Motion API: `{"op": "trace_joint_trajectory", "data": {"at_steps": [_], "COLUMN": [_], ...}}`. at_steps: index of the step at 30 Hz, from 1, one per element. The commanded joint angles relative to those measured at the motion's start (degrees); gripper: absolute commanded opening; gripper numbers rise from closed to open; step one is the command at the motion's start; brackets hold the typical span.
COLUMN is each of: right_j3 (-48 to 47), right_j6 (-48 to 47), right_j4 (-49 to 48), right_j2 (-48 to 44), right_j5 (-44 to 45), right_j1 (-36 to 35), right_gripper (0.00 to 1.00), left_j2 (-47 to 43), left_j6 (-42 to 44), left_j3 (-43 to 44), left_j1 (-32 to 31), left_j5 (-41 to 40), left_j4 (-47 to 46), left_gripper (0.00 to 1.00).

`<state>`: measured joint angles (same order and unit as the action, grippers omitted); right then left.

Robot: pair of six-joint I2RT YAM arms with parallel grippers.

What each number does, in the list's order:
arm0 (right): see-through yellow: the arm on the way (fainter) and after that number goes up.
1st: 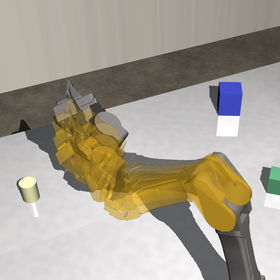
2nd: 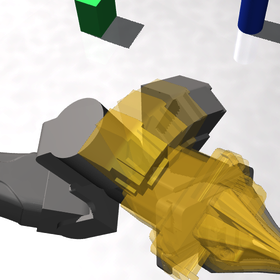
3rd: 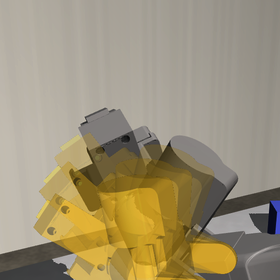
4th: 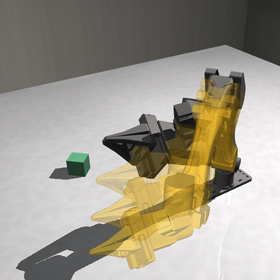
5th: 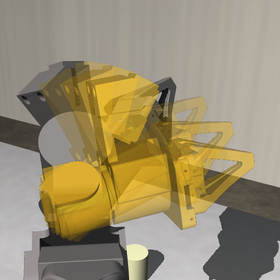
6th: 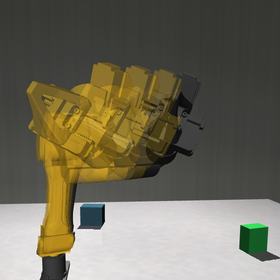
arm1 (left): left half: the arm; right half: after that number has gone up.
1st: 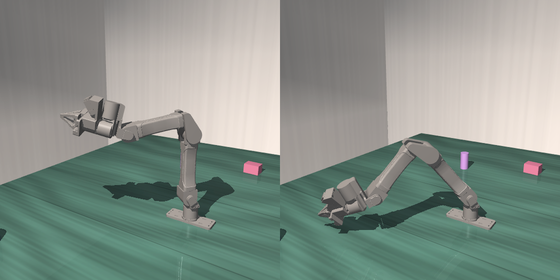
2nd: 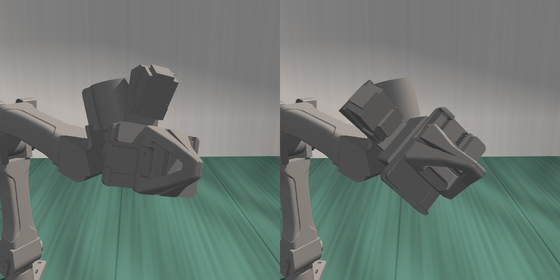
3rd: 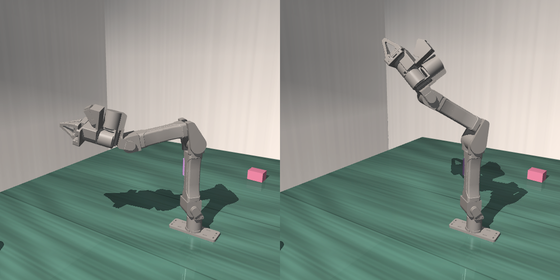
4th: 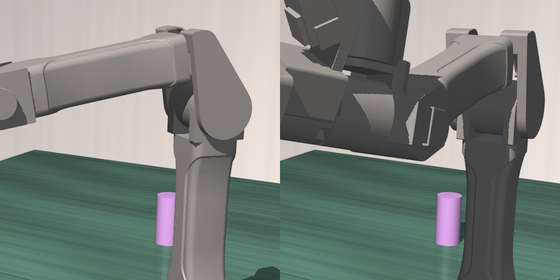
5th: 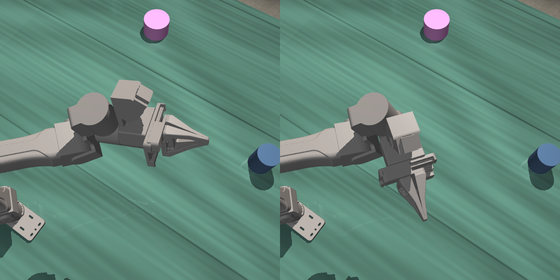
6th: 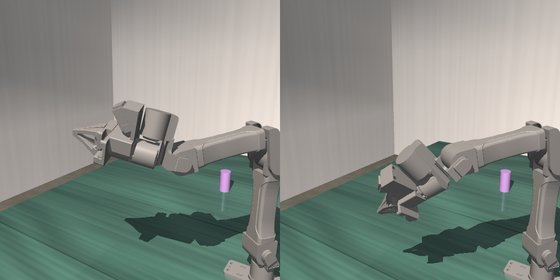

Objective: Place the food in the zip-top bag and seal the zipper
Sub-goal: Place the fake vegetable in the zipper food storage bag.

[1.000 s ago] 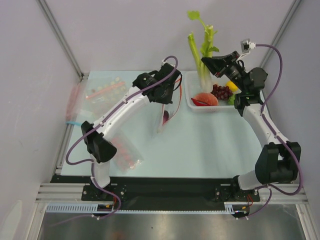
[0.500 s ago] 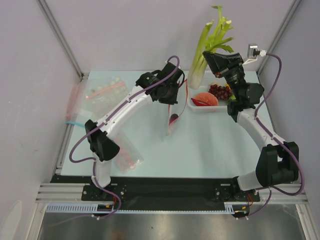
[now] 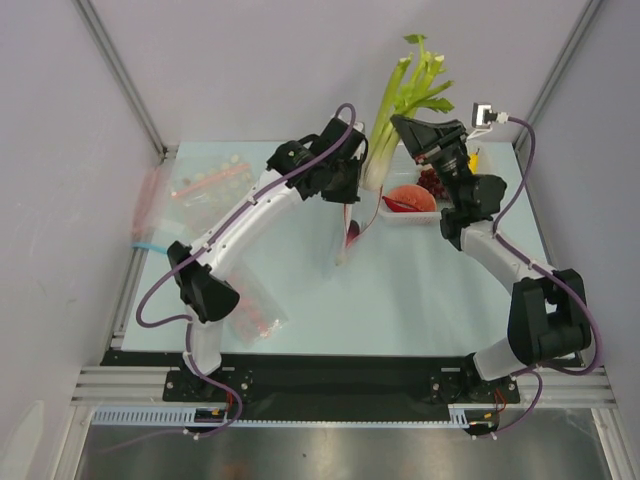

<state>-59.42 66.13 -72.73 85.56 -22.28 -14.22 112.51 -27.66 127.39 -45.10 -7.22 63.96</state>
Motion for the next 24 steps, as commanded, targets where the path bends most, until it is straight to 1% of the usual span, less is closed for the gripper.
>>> {"op": "trace_joint_trajectory", "data": {"at_steps": [1,5,11,13,14,17,18,20,21,22,23,24], "right_j3": [1.23,4.22,6.16,5.72,5.54,4.75,4.58,4.75,5.1,5.19,5.36,5.63], "right_j6": [0.58,0.06,-4.68,-7.48,-8.38,-11.98,-13.03,-17.23,-18.74,-20.67,-23.82,-25.59], "right_j4": [-10.06,-10.24,-8.13,-6.38,-5.59,-3.74,-2.69,1.17,4.93,6.88,9.16,13.19], "right_j2": [-0.22,-1.71,-2.77,-2.85,-2.94,-3.12,-3.29,-4.61,-5.05,-6.44,-6.98,-7.77], "right_j5": [1.63,1.54,-2.93,-6.97,-8.38,-14.53,-17.59,-19.8,-21.56,-22.18,-22.8,-23.5], "right_j1": [-0.9,-0.99,-0.99,-0.99,-0.99,-1.16,-1.25,-1.69,-2.13,-2.48,-2.74,-3.35], "right_gripper": [0.0,0.0,0.0,0.0,0.0,0.0,0.0,0.07,0.12,0.24,0.31,0.35], "left_j2": [-3.34,-4.66,-6.25,-6.69,-6.95,-7.56,-7.74,-8.0,-8.09,-8.18,-8.18,-8.27], "left_j6": [-1.87,-2.57,-3.54,-4.33,-4.51,-5.91,-6.09,-6.62,-6.7,-6.71,-6.62,-6.53], "left_j3": [4.0,3.65,3.74,3.74,3.83,4.0,4.0,3.83,3.74,3.74,3.57,3.48], "left_j1": [0.1,1.07,2.3,2.91,3.18,4.06,4.32,4.5,4.58,4.67,4.67,4.85], "left_j5": [1.6,2.39,5.98,7.65,10.01,13.54,14.07,15.04,15.48,15.75,15.75,15.66], "left_j4": [-1.47,-1.39,-1.65,-1.82,-2.0,-1.91,-1.74,-1.65,-1.65,-1.74,-1.65,-1.56], "left_gripper": [0.0,0.0,0.0,0.0,0.0,0.0,0.0,0.0,0.0,0.0,0.0,0.0]}}
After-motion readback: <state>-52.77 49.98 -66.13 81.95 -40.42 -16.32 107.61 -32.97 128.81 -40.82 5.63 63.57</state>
